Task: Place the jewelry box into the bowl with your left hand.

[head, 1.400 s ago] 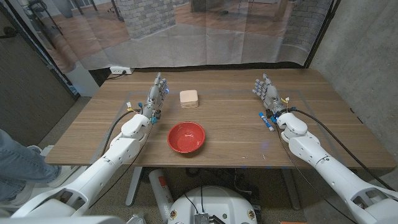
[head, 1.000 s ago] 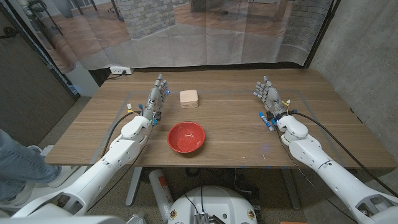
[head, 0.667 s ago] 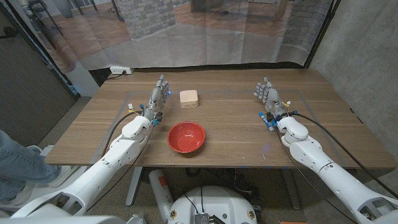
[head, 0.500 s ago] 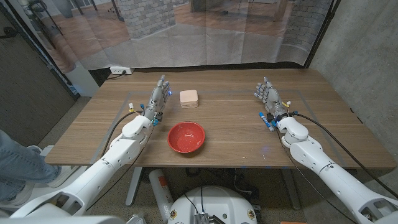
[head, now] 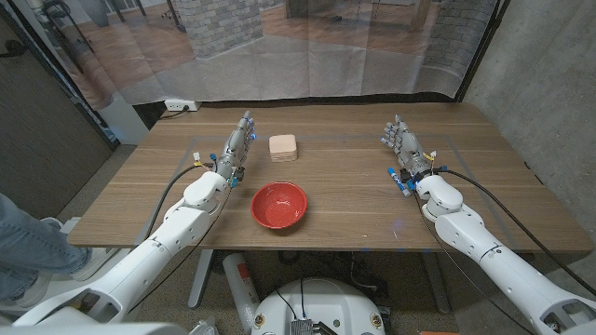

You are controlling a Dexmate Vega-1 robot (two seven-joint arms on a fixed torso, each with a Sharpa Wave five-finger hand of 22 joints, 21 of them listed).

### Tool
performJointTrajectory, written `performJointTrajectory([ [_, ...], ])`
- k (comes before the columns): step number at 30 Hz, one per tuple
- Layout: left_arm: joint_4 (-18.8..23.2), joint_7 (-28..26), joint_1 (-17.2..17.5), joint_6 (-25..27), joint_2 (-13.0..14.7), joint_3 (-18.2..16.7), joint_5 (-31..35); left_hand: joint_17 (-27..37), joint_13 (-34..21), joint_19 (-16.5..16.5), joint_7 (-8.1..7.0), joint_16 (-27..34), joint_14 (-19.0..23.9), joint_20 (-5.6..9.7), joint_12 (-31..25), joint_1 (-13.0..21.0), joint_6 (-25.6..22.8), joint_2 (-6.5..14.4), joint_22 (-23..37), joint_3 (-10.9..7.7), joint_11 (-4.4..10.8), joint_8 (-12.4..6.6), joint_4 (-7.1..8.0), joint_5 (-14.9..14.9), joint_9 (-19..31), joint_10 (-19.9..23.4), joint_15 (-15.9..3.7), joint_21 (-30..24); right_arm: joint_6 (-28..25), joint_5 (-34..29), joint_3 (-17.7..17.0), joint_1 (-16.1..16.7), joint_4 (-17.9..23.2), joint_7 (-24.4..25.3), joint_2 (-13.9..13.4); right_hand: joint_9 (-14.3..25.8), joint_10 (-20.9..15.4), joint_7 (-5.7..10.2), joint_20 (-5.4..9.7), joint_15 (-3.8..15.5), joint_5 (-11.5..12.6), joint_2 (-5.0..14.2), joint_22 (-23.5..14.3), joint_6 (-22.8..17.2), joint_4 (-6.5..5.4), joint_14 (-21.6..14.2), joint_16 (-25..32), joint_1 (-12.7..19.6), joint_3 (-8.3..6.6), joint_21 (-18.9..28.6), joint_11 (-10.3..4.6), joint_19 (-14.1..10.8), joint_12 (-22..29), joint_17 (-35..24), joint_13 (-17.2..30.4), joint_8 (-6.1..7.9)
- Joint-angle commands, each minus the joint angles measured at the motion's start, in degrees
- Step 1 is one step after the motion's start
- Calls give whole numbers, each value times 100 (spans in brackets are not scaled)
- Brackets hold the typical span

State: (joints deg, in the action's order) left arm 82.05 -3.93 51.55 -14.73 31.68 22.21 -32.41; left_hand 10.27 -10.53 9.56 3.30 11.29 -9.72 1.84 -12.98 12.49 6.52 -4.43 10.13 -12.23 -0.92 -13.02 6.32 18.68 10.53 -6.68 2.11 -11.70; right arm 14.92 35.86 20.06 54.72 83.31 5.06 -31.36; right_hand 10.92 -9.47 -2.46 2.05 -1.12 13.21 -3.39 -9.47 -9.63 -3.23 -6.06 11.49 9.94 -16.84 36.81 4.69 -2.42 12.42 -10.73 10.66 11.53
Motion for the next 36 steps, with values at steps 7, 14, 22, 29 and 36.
performJointTrajectory([
  [7,-314,-261,-167,-485,-137,35,485,7,-25,245,-23,50,34,-3,-64,164,-190,50,19,-17,52,-73,-73,70,26,148,-57,-23,-1,0,-42,55,44,89,-3,11,-104,6,80,-5,38,14,-33,-75,58,-84,23,117,-26,-22,-14,-104,37,-7,-4,21],
  [14,-489,-293,-221,-742,-171,9,611,6,-26,206,-20,55,95,-2,-69,210,-273,75,20,-27,72,-88,-94,83,26,198,-70,-32,-11,-52,-19,19,44,138,19,9,-129,17,89,-5,33,19,-34,-88,70,-111,28,130,-27,-39,-10,-132,42,-5,-4,21],
  [22,-619,-471,-279,-988,-118,29,1007,6,-27,176,-46,62,177,-4,-88,267,-355,104,20,-38,70,-98,-119,99,27,295,-88,-34,-87,-116,4,-1,108,258,34,7,-139,20,88,-1,27,26,-35,-107,84,-117,24,143,-30,-63,-19,-145,41,-4,-3,22],
  [29,-728,-553,-336,-1147,-117,77,1258,6,-28,147,-57,60,230,-8,-98,314,-433,128,20,-47,85,-107,-140,113,28,367,-93,-37,-131,-132,50,-54,69,245,63,6,-160,24,87,4,23,27,-35,-122,89,-134,28,143,-26,-78,-17,-160,46,-5,-3,23],
  [36,-671,-736,-358,-1199,-71,108,1580,6,-29,145,-64,57,266,-11,-100,349,-484,149,21,-53,107,-111,-155,123,28,408,-99,-31,-66,-146,37,-67,79,251,83,4,-191,35,88,16,18,24,-36,-131,95,-150,30,142,-21,-96,-32,-174,54,-6,-3,22],
])
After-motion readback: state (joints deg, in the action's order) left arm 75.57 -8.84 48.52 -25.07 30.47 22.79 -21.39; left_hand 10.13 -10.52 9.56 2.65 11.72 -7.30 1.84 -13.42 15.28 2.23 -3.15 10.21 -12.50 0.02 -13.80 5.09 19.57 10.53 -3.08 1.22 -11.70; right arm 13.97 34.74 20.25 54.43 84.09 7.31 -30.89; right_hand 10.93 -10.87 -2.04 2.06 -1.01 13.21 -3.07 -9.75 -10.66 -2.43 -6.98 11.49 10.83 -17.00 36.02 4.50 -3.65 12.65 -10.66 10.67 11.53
